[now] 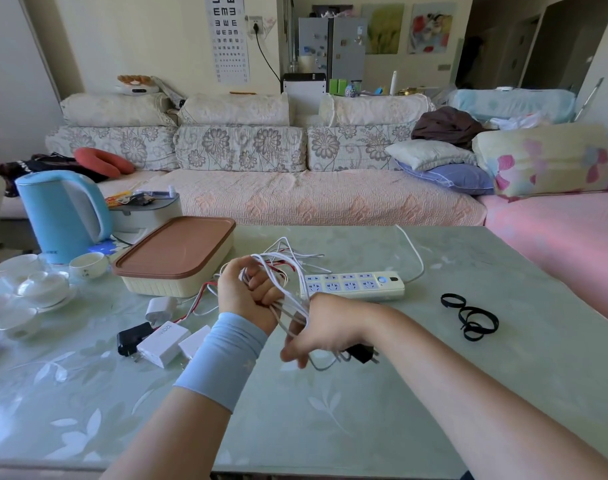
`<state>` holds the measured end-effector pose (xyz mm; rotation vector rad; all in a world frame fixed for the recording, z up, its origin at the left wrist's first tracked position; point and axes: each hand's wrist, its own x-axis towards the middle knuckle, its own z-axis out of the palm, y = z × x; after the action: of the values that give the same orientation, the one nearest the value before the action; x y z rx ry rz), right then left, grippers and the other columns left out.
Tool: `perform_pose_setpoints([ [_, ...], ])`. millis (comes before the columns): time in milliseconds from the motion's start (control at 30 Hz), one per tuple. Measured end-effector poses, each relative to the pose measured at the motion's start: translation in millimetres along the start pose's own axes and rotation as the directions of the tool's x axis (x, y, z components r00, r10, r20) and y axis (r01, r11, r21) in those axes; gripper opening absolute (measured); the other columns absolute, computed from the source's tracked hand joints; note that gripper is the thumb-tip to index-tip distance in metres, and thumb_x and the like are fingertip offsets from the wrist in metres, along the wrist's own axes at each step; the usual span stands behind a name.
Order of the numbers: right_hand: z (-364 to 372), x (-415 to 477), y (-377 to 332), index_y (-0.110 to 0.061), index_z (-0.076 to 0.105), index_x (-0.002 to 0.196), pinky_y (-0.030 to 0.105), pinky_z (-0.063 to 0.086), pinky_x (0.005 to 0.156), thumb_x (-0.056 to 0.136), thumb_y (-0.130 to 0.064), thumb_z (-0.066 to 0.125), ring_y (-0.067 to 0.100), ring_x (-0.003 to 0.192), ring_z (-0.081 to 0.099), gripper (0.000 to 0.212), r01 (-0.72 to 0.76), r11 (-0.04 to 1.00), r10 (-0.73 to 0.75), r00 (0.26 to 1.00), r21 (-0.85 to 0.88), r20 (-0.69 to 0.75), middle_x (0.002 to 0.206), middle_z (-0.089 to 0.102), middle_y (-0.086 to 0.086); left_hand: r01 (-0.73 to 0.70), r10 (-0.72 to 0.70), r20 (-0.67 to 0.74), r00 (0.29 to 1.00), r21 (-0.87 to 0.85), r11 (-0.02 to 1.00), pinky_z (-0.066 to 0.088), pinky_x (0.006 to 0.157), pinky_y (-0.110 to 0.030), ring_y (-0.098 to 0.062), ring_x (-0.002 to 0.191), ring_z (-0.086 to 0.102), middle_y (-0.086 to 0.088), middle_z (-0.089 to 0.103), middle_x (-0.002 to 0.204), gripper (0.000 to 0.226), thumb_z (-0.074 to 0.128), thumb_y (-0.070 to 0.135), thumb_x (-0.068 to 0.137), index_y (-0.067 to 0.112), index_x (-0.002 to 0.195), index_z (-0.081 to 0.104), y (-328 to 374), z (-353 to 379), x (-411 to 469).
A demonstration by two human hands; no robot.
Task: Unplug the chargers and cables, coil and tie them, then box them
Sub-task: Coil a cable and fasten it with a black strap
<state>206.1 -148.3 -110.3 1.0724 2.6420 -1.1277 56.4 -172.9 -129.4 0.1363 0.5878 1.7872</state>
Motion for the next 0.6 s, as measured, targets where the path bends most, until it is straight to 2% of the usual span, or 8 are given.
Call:
perform_pose_setpoints([
  [100, -13.4, -8.9, -1.8, -0.018, 0.077, 0.084, 0.027, 0.043, 0.060, 0.084, -0.040, 0.069, 0.012, 0.057, 0.048, 0.023, -0.042, 0.998, 0.046, 0.996, -0.043, 0.080, 0.073, 0.073, -0.017, -0.015, 0.033, -0.069, 0.997, 0.245, 0.969, 0.018, 0.037, -0.018, -0.011, 0.037, 0.015, 0.006, 0.020, 0.048, 0.026, 0.044, 0.016, 0.077, 0.019, 0.053, 0.033, 15.3, -0.6, -0.3],
  [200, -29.2, -17.7, -0.3, -0.024, 0.076, 0.090, 0.021, 0.038, 0.050, 0.092, -0.049, 0.061, 0.008, 0.043, 0.045, 0.030, -0.088, 0.985, 0.105, 0.989, -0.147, 0.109, 0.052, 0.060, -0.019, -0.011, 0.067, -0.104, 0.992, 0.465, 0.885, 0.027, 0.037, -0.017, -0.012, 0.036, 0.016, 0.005, 0.021, 0.047, 0.032, 0.044, 0.016, 0.079, 0.016, 0.048, 0.037, 23.7, 0.2, -3.1],
  [267, -31.5, -17.3, 2.3, -0.032, 0.078, 0.090, 0.024, 0.040, 0.055, 0.088, -0.062, 0.059, 0.012, 0.050, 0.049, 0.035, -0.107, 0.966, 0.133, 0.986, -0.233, 0.098, 0.062, 0.058, -0.010, 0.016, 0.044, -0.098, 0.994, 0.536, 0.844, 0.029, 0.038, -0.017, -0.013, 0.037, 0.014, 0.005, 0.017, 0.048, 0.031, 0.043, 0.017, 0.079, 0.018, 0.050, 0.032, 23.7, 1.6, -4.9],
  [333, -30.6, -15.1, 5.8, -0.037, 0.077, 0.084, 0.029, 0.041, 0.063, 0.085, -0.067, 0.058, 0.016, 0.063, 0.051, 0.035, -0.135, 0.951, 0.156, 0.986, -0.280, 0.053, 0.075, 0.055, -0.004, 0.039, 0.018, -0.099, 0.995, 0.550, 0.834, 0.037, 0.044, -0.018, -0.013, 0.036, 0.016, 0.004, 0.017, 0.050, 0.028, 0.041, 0.017, 0.080, 0.019, 0.056, 0.027, 22.8, 1.5, -4.3],
  [433, -33.5, -12.4, 16.2, -0.038, 0.076, 0.080, 0.030, 0.041, 0.069, 0.085, -0.065, 0.059, 0.014, 0.075, 0.053, 0.032, -0.152, 0.949, 0.156, 0.988, -0.275, -0.006, 0.080, 0.055, -0.009, 0.110, -0.063, -0.113, 0.992, 0.487, 0.867, 0.057, 0.057, -0.030, -0.015, 0.036, 0.029, 0.001, 0.023, 0.050, 0.025, 0.042, 0.015, 0.083, 0.018, 0.060, 0.032, 21.7, -2.2, -3.7],
  [533, -36.1, -9.6, 24.9, -0.043, 0.075, 0.082, 0.030, 0.047, 0.080, 0.085, -0.061, 0.061, 0.015, 0.084, 0.058, 0.023, -0.141, 0.948, 0.144, 0.990, -0.287, -0.012, 0.084, 0.061, -0.009, 0.172, -0.142, -0.104, 0.984, 0.387, 0.906, 0.058, 0.058, -0.032, -0.016, 0.038, 0.032, 0.000, 0.026, 0.052, 0.029, 0.045, 0.016, 0.085, 0.015, 0.057, 0.036, 18.4, -3.5, -3.9],
  [600, -34.5, -6.0, 31.5, -0.047, 0.075, 0.084, 0.032, 0.049, 0.092, 0.084, -0.061, 0.061, 0.016, 0.095, 0.061, 0.020, -0.125, 0.950, 0.125, 0.992, -0.287, -0.019, 0.099, 0.066, -0.006, 0.174, -0.144, -0.102, 0.984, 0.406, 0.897, 0.055, 0.053, -0.027, -0.014, 0.037, 0.029, 0.002, 0.024, 0.050, 0.037, 0.050, 0.021, 0.090, 0.018, 0.057, 0.034, 14.8, -2.7, -2.7],
])
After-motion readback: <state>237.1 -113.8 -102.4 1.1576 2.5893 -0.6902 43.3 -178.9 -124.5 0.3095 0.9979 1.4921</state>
